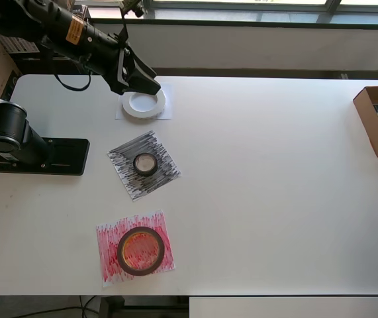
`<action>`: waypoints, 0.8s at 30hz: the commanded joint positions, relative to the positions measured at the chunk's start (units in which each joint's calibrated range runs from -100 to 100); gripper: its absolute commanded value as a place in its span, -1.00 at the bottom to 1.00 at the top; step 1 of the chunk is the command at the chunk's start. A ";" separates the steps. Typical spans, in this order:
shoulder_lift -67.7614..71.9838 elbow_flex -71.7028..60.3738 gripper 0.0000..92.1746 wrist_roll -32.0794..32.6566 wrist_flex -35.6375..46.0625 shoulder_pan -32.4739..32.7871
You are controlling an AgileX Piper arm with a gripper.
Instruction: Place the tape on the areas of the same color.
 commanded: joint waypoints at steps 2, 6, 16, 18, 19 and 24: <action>-6.50 2.89 0.02 -1.28 0.18 -0.95; -12.20 7.16 0.02 -1.77 -0.50 -0.95; -25.49 13.70 0.02 -1.85 -0.58 -0.71; -28.01 14.25 0.02 -1.85 -0.58 -0.56; -29.23 14.52 0.02 -1.85 -0.58 -0.48; -33.72 18.15 0.02 -1.93 -5.42 -0.40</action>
